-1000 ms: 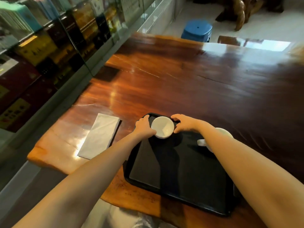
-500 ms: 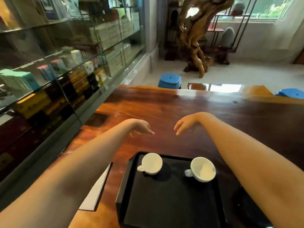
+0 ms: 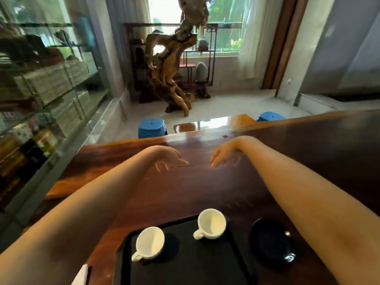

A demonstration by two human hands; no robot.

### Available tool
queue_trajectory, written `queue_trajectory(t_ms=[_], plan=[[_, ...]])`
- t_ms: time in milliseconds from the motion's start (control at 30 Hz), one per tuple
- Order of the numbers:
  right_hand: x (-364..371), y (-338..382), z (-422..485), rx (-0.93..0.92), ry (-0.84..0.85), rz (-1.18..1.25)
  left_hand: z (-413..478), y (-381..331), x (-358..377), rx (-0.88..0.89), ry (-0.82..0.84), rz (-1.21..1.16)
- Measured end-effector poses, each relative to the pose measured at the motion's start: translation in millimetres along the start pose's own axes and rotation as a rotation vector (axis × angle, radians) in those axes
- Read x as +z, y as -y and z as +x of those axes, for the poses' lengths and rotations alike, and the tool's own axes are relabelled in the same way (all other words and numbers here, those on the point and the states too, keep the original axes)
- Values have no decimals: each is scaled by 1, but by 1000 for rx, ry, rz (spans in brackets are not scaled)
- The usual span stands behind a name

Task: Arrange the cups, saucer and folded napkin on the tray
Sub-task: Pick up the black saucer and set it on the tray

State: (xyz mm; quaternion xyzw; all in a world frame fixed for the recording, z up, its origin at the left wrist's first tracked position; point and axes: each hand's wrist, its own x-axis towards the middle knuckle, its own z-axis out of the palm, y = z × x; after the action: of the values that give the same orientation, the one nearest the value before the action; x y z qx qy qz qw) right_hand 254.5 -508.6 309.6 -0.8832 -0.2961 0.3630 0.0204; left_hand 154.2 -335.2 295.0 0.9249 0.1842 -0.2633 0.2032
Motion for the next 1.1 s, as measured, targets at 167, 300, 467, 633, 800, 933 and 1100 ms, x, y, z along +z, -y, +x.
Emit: queue_trajectory(t_ms=[167, 300, 467, 633, 800, 933, 1100], plan=[[2, -78, -34, 126, -20, 65, 19, -79, 21, 133, 9, 139], [14, -138, -57, 185, -38, 109, 34, -141, 49, 219, 29, 163], [41, -217, -63, 241, -16, 121, 60, -213, 92, 274, 181, 168], [79, -280, -54, 255, 25, 161, 95, -254, 148, 272, 270, 179], [130, -326, -25, 255, 53, 214, 124, -260, 203, 267, 278, 190], [174, -343, -3, 236, 61, 245, 143, -239, 244, 209, 295, 225], [220, -348, 27, 222, 107, 300, 159, -202, 286, 133, 144, 275]])
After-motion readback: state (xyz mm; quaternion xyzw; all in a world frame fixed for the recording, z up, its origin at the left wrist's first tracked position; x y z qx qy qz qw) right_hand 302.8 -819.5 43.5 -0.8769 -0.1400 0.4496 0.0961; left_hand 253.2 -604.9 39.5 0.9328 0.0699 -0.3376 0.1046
